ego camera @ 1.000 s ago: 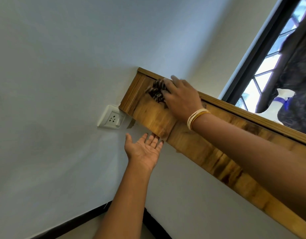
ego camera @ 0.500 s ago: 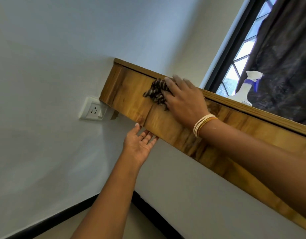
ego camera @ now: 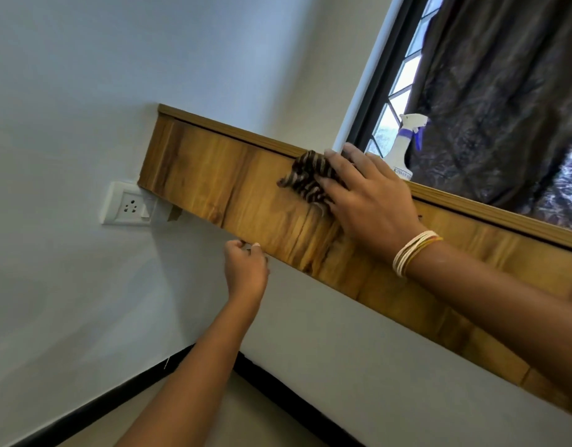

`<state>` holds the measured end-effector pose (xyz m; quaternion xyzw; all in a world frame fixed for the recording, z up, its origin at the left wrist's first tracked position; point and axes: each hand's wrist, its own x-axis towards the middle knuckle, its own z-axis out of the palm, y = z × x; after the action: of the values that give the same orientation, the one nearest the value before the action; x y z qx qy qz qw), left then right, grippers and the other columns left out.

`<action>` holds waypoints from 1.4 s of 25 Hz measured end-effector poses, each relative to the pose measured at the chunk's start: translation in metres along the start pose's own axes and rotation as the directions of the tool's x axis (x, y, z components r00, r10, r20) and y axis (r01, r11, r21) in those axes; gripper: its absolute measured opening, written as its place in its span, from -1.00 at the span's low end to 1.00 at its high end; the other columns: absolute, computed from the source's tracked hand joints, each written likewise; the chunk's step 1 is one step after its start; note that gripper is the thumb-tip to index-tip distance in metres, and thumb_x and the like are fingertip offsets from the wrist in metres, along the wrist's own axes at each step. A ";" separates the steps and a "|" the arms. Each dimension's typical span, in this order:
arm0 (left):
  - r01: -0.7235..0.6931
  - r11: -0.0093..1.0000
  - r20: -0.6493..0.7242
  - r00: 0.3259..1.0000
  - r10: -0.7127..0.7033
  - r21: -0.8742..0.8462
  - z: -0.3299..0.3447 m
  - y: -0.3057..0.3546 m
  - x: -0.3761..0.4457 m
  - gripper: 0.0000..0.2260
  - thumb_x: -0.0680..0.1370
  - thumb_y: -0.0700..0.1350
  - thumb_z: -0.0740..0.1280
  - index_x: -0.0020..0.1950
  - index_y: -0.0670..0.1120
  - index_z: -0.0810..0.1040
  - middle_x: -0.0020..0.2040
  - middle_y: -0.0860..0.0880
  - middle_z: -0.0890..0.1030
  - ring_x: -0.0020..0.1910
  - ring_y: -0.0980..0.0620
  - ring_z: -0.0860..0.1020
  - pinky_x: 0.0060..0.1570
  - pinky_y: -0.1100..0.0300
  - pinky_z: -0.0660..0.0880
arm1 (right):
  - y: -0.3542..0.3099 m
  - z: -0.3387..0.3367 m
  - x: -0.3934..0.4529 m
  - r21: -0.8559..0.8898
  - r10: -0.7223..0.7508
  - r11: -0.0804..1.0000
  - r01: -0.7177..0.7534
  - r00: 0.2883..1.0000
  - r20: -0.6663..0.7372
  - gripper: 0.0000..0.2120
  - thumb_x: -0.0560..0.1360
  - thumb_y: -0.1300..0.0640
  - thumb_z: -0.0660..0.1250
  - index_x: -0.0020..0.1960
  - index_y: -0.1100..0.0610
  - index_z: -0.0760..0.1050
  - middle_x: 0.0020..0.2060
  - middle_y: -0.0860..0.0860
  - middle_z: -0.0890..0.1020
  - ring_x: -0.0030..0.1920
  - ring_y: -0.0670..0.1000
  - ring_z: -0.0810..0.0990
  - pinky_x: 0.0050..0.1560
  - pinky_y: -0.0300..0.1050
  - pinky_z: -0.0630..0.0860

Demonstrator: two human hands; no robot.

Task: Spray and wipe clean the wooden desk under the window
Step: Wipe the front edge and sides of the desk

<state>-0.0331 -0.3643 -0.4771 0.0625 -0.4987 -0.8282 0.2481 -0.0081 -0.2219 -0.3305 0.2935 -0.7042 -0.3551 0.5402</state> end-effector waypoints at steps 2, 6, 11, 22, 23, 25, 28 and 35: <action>-0.192 0.908 -0.066 0.970 0.232 0.371 0.000 -0.007 -0.010 -0.50 0.63 -0.11 0.21 0.52 -0.19 0.14 0.32 -0.21 0.39 0.19 -0.12 0.47 0.06 0.15 0.39 | -0.003 0.001 -0.021 0.000 -0.009 1.000 0.009 1.000 -0.023 -0.63 0.59 0.07 0.24 0.34 0.18 0.50 0.44 0.24 0.38 0.42 0.31 0.34 0.38 0.22 0.32; -0.485 0.445 0.163 0.792 0.588 0.753 0.003 -0.020 -0.024 -0.41 0.62 -0.02 0.14 0.58 -0.15 0.02 0.56 -0.24 0.07 0.54 -0.20 0.09 0.41 -0.15 0.23 | -0.031 -0.001 -0.087 0.072 -0.244 0.968 0.240 0.968 0.056 -0.63 0.57 0.12 0.21 0.34 0.17 0.50 0.44 0.22 0.37 0.42 0.28 0.37 0.38 0.19 0.34; -0.726 0.082 0.530 0.569 0.629 0.682 0.021 -0.023 -0.046 -0.44 0.64 0.05 0.06 0.60 -0.09 0.02 0.61 -0.11 -0.06 0.58 -0.09 -0.06 0.44 -0.28 0.06 | 0.031 -0.024 -0.086 -0.011 -0.085 0.996 0.085 0.996 0.007 -0.65 0.60 0.05 0.15 0.28 0.12 0.55 0.41 0.21 0.44 0.41 0.27 0.39 0.38 0.18 0.32; -0.822 -0.057 0.656 0.408 0.634 0.566 0.053 -0.031 -0.071 -0.42 0.65 0.12 0.00 0.59 -0.14 0.05 0.60 -0.10 0.02 0.58 -0.06 -0.01 0.47 -0.24 0.03 | 0.032 -0.050 -0.203 -0.003 -0.183 0.983 0.185 0.975 0.127 -0.68 0.59 0.12 0.27 0.32 0.12 0.53 0.46 0.19 0.36 0.45 0.25 0.34 0.43 0.19 0.28; -0.834 -0.075 0.669 0.382 0.637 0.547 0.057 -0.029 -0.075 -0.43 0.65 0.13 0.02 0.59 -0.13 0.07 0.60 -0.10 0.04 0.58 -0.06 0.00 0.47 -0.25 0.02 | 0.045 -0.055 -0.200 -0.028 -0.142 0.989 0.146 0.984 0.108 -0.70 0.59 0.10 0.27 0.30 0.10 0.55 0.46 0.18 0.38 0.45 0.23 0.35 0.43 0.19 0.29; -0.851 -0.099 0.679 0.336 0.652 0.516 0.067 -0.023 -0.087 -0.44 0.65 0.12 0.05 0.58 -0.12 0.10 0.60 -0.09 0.07 0.58 -0.05 0.03 0.47 -0.25 0.03 | 0.078 -0.066 -0.189 -0.103 0.001 0.995 0.002 0.999 0.034 -0.71 0.62 0.04 0.24 0.29 0.07 0.56 0.45 0.15 0.40 0.45 0.21 0.37 0.42 0.16 0.31; -0.870 -0.102 0.697 0.311 0.646 0.483 0.082 -0.022 -0.109 -0.44 0.65 0.13 0.03 0.58 -0.11 0.11 0.60 -0.08 0.08 0.58 -0.05 0.04 0.46 -0.25 0.08 | 0.102 -0.076 -0.193 -0.109 0.138 0.984 -0.140 0.990 -0.032 -0.71 0.64 0.03 0.22 0.28 0.07 0.56 0.45 0.16 0.40 0.44 0.21 0.38 0.40 0.15 0.31; -0.857 -0.096 0.723 0.361 0.589 0.506 0.087 -0.039 -0.133 -0.39 0.62 0.15 0.03 0.59 -0.12 0.04 0.61 -0.11 0.00 0.58 -0.09 -0.02 0.46 -0.26 0.09 | 0.060 -0.071 -0.269 0.059 -0.144 0.989 0.136 0.975 0.169 -0.66 0.58 0.13 0.29 0.35 0.12 0.51 0.47 0.19 0.35 0.45 0.26 0.35 0.41 0.18 0.32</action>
<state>0.0387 -0.2175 -0.4865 -0.2209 -0.8076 -0.1699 0.5197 0.1244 0.0141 -0.4182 0.3231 -0.7340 -0.3998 0.4438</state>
